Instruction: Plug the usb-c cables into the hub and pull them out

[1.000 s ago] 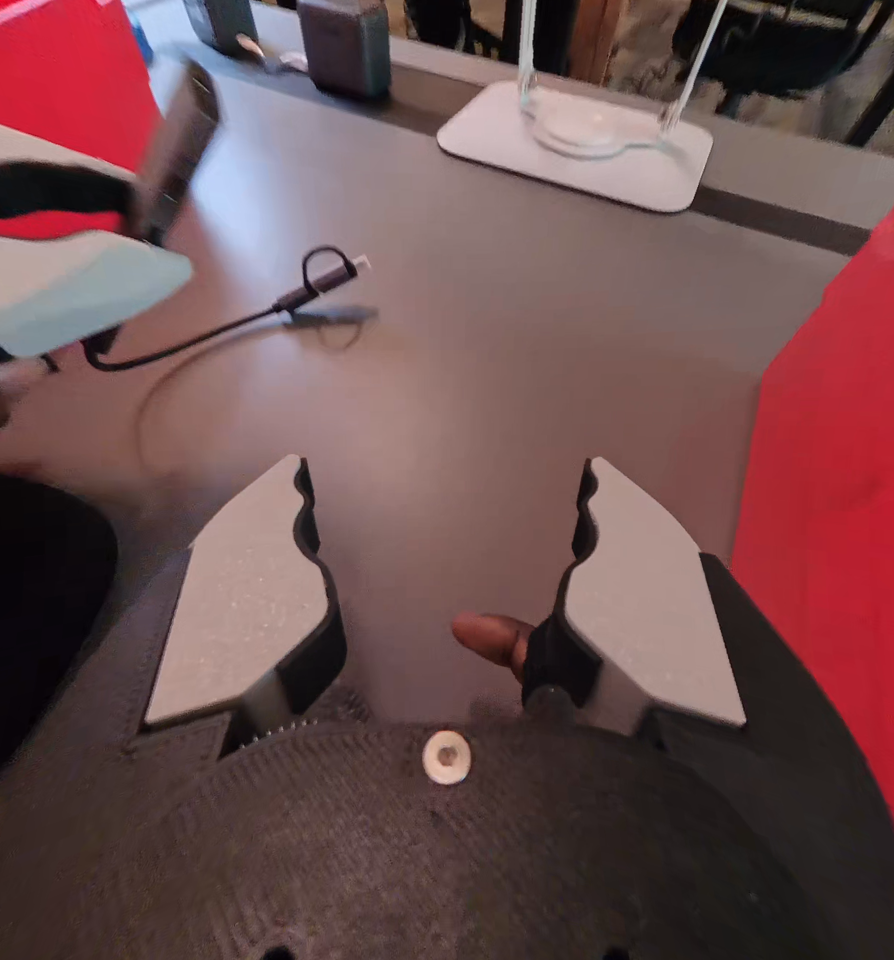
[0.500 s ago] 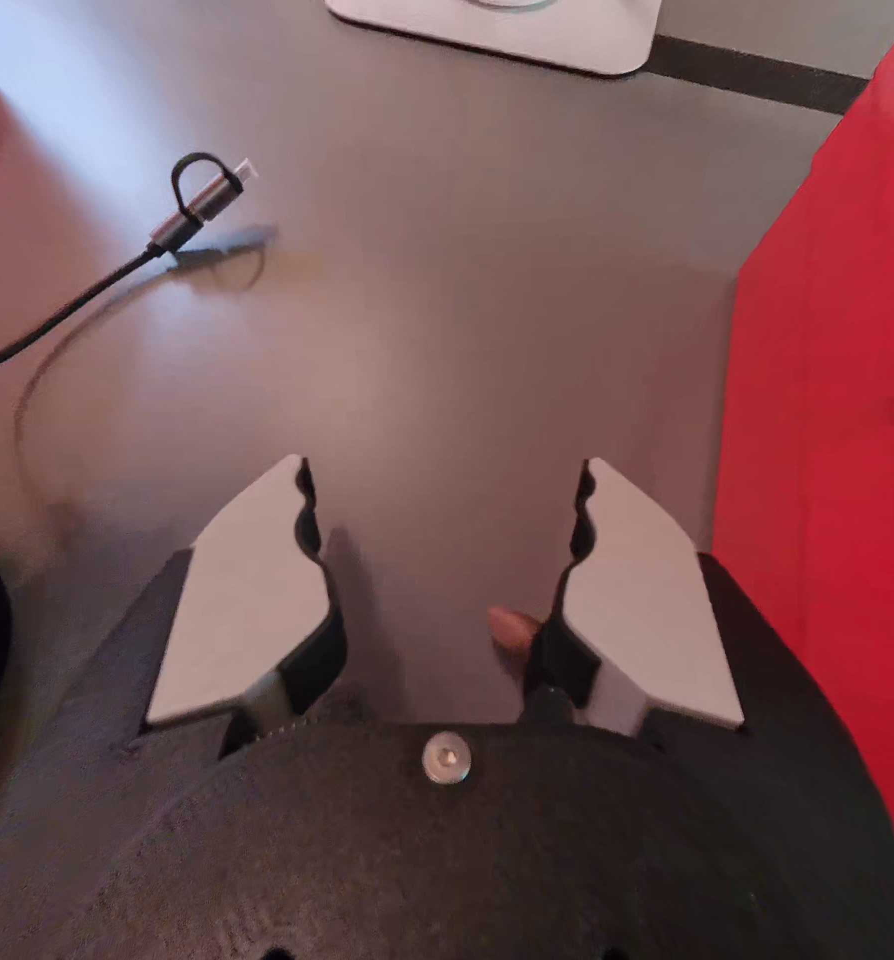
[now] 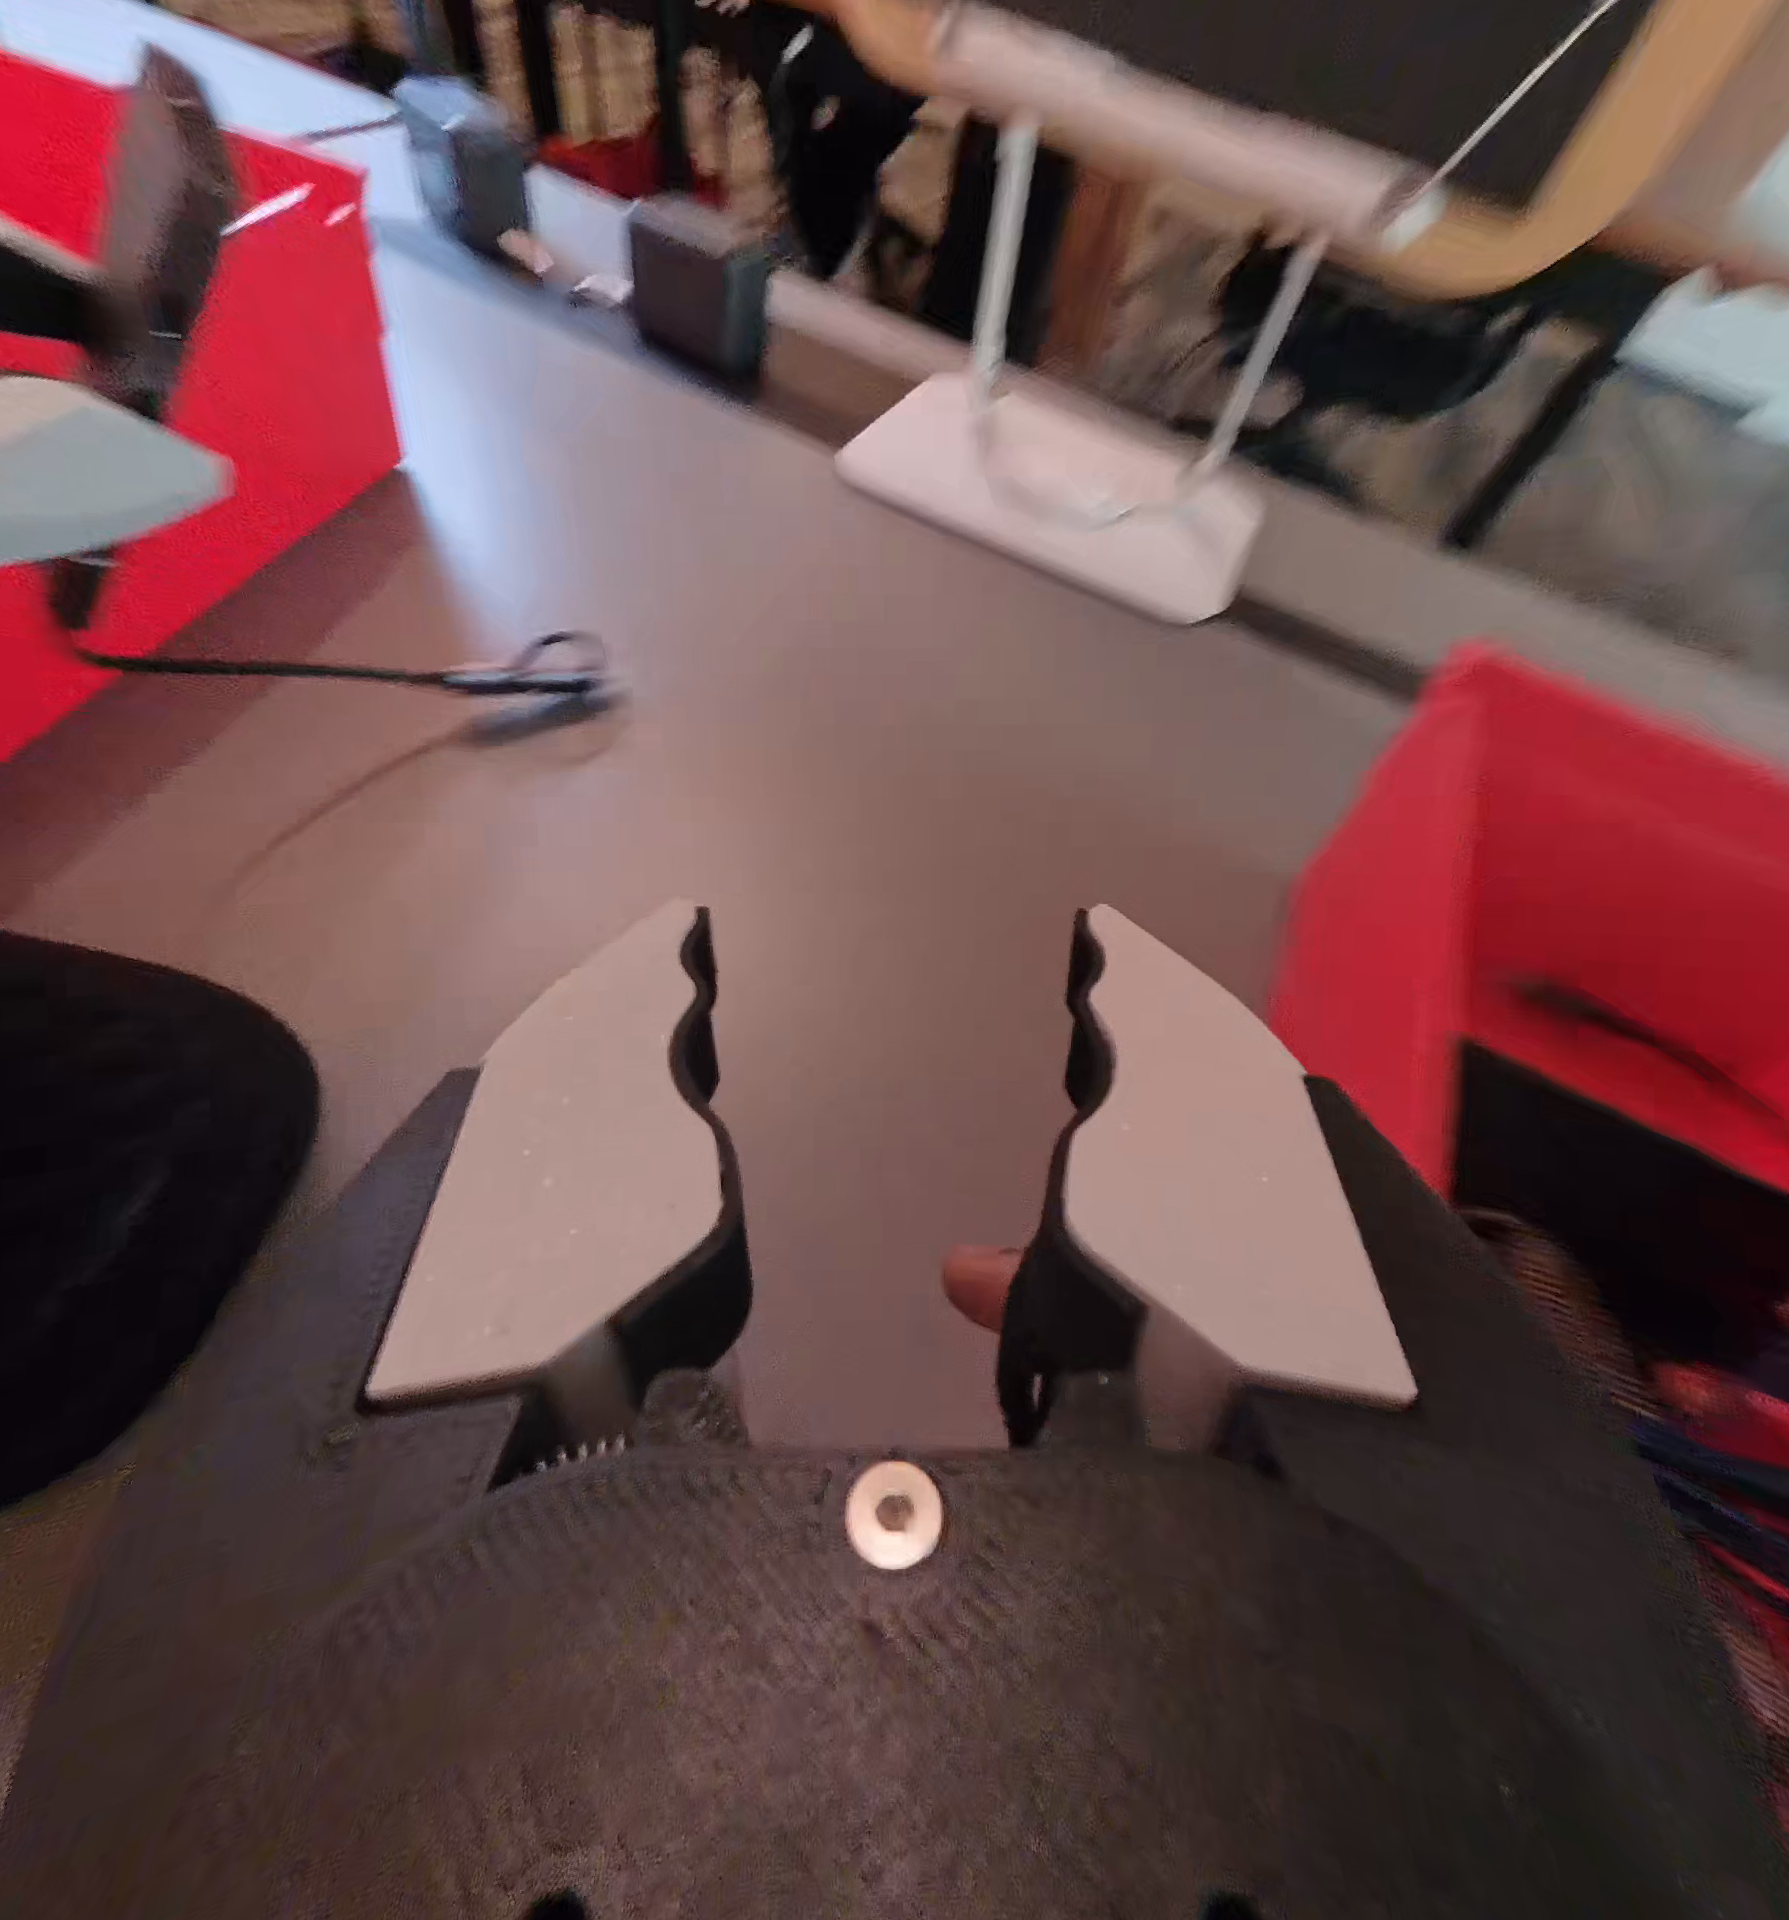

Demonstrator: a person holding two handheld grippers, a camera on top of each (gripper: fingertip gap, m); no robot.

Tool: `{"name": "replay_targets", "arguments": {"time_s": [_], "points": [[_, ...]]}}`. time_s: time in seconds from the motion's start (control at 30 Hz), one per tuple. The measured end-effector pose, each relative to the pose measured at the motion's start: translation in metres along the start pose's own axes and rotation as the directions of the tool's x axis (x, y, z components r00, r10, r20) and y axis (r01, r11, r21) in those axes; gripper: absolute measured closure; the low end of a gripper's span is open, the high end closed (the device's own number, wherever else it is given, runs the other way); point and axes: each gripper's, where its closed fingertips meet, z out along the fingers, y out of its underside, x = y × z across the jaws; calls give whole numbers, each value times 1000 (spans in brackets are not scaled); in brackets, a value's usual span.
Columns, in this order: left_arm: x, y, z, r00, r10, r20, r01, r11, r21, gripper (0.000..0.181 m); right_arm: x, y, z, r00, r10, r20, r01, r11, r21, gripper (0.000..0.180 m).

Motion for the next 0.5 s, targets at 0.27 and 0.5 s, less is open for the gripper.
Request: {"name": "replay_targets", "arguments": {"time_s": [0.27, 0.5], "points": [[-14, -9, -78, 944, -304, -125, 314, 947, 67, 158, 68, 81, -61, 985, 132, -115, -164, 929, -331, 104], [-27, -7, -95, 956, -275, -105, 279, 960, 28, 158, 58, 102, -44, 986, 32, -162, -90, 928, -362, 138]]}}
